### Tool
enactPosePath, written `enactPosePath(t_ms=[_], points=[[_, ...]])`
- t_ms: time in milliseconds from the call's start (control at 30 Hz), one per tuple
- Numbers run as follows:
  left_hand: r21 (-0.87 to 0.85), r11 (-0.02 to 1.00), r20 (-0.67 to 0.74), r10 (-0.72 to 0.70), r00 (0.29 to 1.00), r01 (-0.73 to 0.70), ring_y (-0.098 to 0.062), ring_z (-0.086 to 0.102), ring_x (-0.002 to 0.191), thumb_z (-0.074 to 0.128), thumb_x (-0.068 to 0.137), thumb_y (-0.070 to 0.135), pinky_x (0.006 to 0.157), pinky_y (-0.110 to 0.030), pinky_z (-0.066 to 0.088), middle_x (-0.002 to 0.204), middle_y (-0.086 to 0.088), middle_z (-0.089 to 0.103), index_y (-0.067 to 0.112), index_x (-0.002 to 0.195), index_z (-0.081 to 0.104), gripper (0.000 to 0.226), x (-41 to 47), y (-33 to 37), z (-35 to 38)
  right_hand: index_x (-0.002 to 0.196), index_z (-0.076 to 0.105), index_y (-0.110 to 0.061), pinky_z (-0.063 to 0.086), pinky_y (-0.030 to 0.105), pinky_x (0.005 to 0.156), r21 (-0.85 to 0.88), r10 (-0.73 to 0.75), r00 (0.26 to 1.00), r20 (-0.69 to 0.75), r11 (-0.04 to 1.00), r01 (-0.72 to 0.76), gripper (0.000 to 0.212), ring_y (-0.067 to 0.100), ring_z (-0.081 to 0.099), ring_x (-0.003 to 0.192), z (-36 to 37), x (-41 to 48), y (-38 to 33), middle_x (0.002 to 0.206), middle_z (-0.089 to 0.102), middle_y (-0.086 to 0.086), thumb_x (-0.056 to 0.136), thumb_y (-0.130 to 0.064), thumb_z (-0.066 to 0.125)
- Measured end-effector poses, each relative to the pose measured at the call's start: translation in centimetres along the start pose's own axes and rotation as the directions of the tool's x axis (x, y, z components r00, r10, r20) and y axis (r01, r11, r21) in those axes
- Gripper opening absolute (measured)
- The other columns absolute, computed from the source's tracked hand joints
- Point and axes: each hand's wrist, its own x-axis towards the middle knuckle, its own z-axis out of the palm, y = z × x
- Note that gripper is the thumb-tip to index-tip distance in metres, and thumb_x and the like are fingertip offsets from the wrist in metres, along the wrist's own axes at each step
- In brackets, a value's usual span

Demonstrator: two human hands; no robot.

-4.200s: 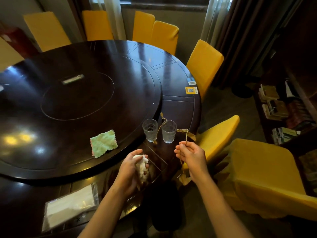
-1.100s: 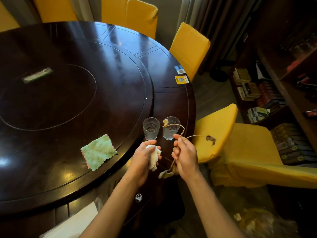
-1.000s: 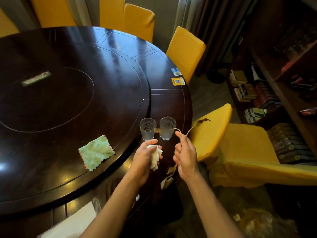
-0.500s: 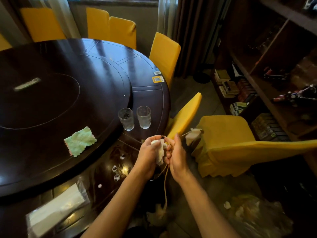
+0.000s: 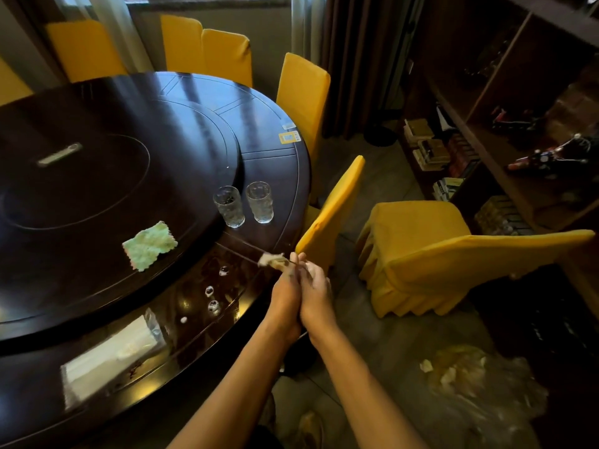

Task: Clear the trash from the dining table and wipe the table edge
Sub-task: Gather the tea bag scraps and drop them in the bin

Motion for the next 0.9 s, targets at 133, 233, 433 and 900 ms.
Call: enactPosePath(t_ms=[133, 233, 433, 900], points=[[0.122, 0.992, -0.009, 0.022, 1.0, -0.021, -0.014, 0.064, 0.112, 0.038, 0.102, 0.056, 0.097, -0.033, 0.051, 0.12, 0.006, 0.065, 0.02, 0.129, 0.062, 0.051, -0.4, 0.1, 0.5, 0.132, 0.057, -0.02, 0.057, 0.018, 0.073, 0.121, 0.029, 1.0, -0.003, 0.992, -0.028, 0.049, 0.01, 0.067, 0.105, -0.6, -0.3, -0.1, 0.118, 0.069, 0.002, 0.098, -0.055, 0.052], [0.191, 0.982, 0.042, -0.003, 0.999, -0.005, -0.009, 0.063, 0.115, 0.038, 0.103, 0.054, 0.1, -0.035, 0.051, 0.121, 0.01, 0.068, 0.029, 0.131, 0.063, 0.045, 0.5, 0.1, -0.5, 0.127, 0.062, -0.015, 0.052, 0.013, 0.061, 0.188, 0.066, 0.998, -0.002, 0.98, -0.065, 0.039, 0.005, 0.07, 0.091, -0.8, 0.3, 0.8, 0.11, 0.074, 0.004, 0.103, -0.044, 0.051], [0.432, 0.901, 0.149, -0.045, 0.988, -0.024, -0.019, 0.067, 0.112, 0.039, 0.107, 0.04, 0.084, -0.031, 0.055, 0.125, 0.0, 0.066, 0.031, 0.127, 0.06, 0.031, 7.1, 1.0, -7.7, 0.115, 0.06, -0.016, 0.058, 0.024, 0.064, 0.317, 0.304, 0.952, -0.022, 0.906, -0.282, 0.024, 0.016, 0.072, 0.086, 2.5, 4.9, 4.2, 0.106, 0.071, 0.009, 0.109, -0.03, 0.042], [0.874, -0.2, 0.471, 0.12, 0.874, -0.444, -0.035, 0.037, 0.145, 0.043, 0.105, 0.029, 0.121, -0.037, 0.021, 0.156, -0.019, 0.043, 0.002, 0.15, 0.04, 0.053, 23.1, 2.5, -14.0, 0.113, 0.06, -0.006, 0.022, 0.02, 0.034, 0.586, 0.398, 0.917, -0.032, 0.75, -0.305, 0.044, 0.006, 0.03, 0.037, 0.6, 10.8, 11.5, 0.067, 0.047, 0.001, 0.105, -0.036, 0.029]])
